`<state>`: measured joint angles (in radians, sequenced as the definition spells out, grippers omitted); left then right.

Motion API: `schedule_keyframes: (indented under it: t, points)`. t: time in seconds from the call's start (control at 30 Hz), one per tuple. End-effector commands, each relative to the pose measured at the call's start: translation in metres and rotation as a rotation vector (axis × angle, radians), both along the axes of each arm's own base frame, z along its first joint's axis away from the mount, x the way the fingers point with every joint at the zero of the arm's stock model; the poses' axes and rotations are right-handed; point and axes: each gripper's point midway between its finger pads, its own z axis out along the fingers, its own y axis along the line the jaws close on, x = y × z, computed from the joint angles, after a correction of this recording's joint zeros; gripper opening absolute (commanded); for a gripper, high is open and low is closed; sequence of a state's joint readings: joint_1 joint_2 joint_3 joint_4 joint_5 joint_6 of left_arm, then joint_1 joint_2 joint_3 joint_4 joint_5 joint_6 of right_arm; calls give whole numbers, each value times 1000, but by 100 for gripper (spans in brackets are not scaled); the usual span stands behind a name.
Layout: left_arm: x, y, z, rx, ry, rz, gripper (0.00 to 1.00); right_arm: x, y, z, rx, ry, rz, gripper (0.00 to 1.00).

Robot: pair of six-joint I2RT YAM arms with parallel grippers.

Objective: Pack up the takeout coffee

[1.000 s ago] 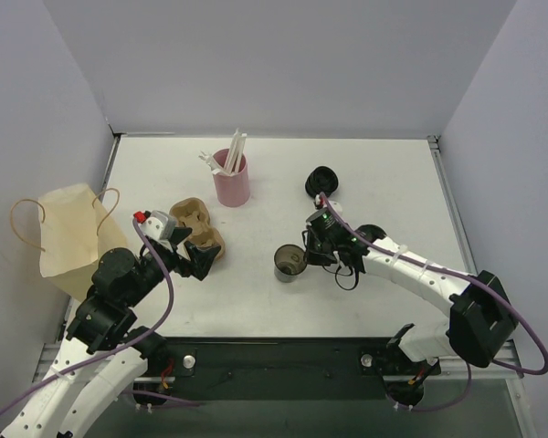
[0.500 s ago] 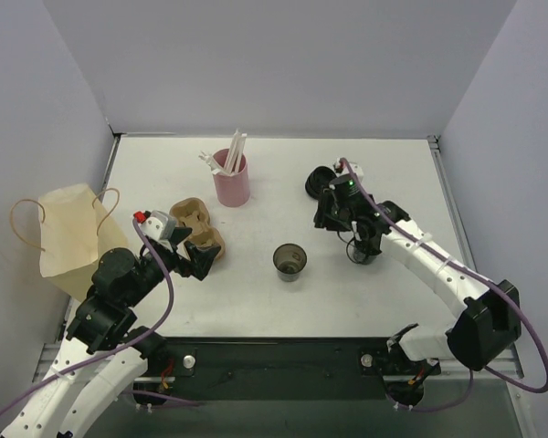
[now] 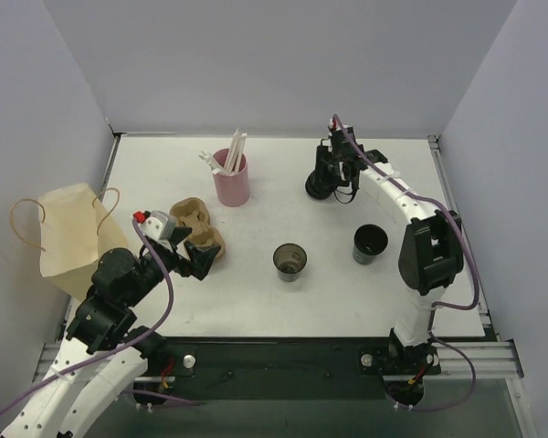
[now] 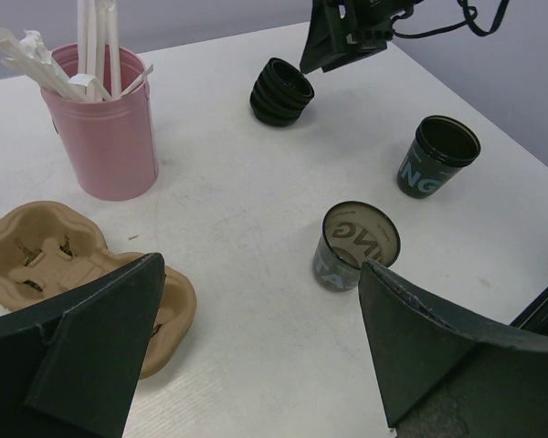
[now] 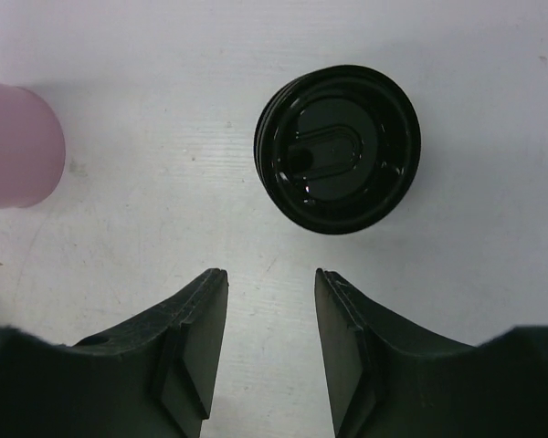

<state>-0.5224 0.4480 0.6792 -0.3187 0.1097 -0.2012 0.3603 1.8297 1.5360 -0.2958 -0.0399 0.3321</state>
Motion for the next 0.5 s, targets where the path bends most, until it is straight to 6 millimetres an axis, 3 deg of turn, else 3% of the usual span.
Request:
schedule_keyframes:
  t: [0.0,0.23,0.47]
  points:
    - [-1,-1,8,-6,-31,-10,97,33,19,9,34,-33,81,44]
    - [0,-3,6,-2,-23,-18,97,65,19,-9,9,-32,50,43]
    - [0,-3,6,-1,-24,-18,97,74,17,-30,13,5,49,38]
